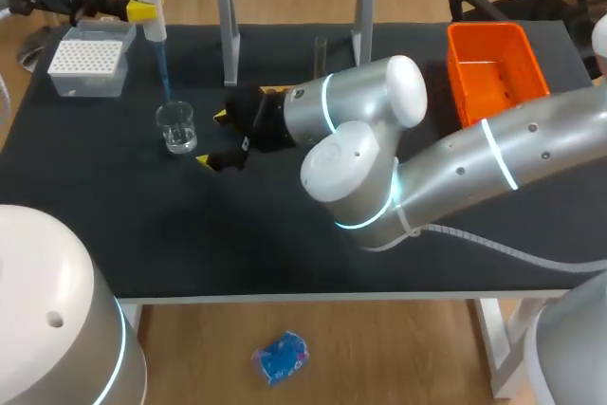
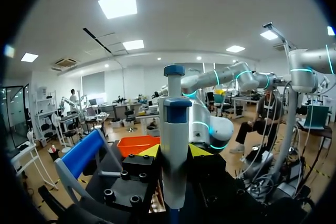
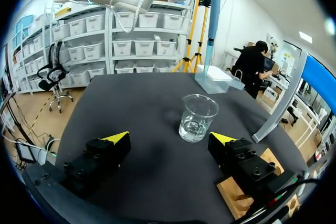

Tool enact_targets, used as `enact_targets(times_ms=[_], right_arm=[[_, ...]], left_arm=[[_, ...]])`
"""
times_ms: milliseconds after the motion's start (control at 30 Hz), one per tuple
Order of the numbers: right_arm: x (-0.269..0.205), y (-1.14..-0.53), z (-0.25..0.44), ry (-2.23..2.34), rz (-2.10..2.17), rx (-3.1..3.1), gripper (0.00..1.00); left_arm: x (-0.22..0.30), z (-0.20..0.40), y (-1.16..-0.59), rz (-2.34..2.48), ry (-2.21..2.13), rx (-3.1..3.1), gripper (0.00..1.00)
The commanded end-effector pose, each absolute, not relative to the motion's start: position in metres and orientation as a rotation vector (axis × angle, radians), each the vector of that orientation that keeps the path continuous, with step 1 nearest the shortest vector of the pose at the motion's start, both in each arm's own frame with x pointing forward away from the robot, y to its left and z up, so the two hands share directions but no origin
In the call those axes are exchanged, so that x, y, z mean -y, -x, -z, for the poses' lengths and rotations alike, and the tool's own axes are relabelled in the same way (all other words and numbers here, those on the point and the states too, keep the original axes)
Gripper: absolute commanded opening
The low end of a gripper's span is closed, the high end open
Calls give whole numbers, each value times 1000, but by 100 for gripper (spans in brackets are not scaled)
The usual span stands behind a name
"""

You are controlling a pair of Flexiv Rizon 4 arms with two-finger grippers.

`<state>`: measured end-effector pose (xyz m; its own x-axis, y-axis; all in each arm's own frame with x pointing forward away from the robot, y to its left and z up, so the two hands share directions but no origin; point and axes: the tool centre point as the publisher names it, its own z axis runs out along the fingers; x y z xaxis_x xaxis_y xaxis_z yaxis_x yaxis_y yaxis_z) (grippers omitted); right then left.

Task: Invert the test tube, pick up the pipette, mount the tip to pipette, aspirate from beaker and dispense into the tube, eject the tip, return the pipette, and cap with the stopper.

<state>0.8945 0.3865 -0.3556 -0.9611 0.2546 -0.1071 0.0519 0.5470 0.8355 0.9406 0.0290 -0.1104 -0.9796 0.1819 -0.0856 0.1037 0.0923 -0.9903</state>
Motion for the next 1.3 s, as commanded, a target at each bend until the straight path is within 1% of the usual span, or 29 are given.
enact_targets(times_ms=[33, 500, 933, 1300], right_arm=[[-394, -895, 362, -266, -1374, -2556, 100], [-394, -895, 362, -266, -1374, -2556, 100], [-394, -895, 362, -266, -1374, -2556, 100], [-394, -895, 362, -266, -1374, -2556, 100]], left_arm=[[-29, 110, -940, -2055, 299, 2279, 0], [-29, 110, -940, -2055, 299, 2279, 0], [-34, 134, -951, -2089, 343, 2273, 0], [-37, 154, -958, -2077, 293, 2245, 0]])
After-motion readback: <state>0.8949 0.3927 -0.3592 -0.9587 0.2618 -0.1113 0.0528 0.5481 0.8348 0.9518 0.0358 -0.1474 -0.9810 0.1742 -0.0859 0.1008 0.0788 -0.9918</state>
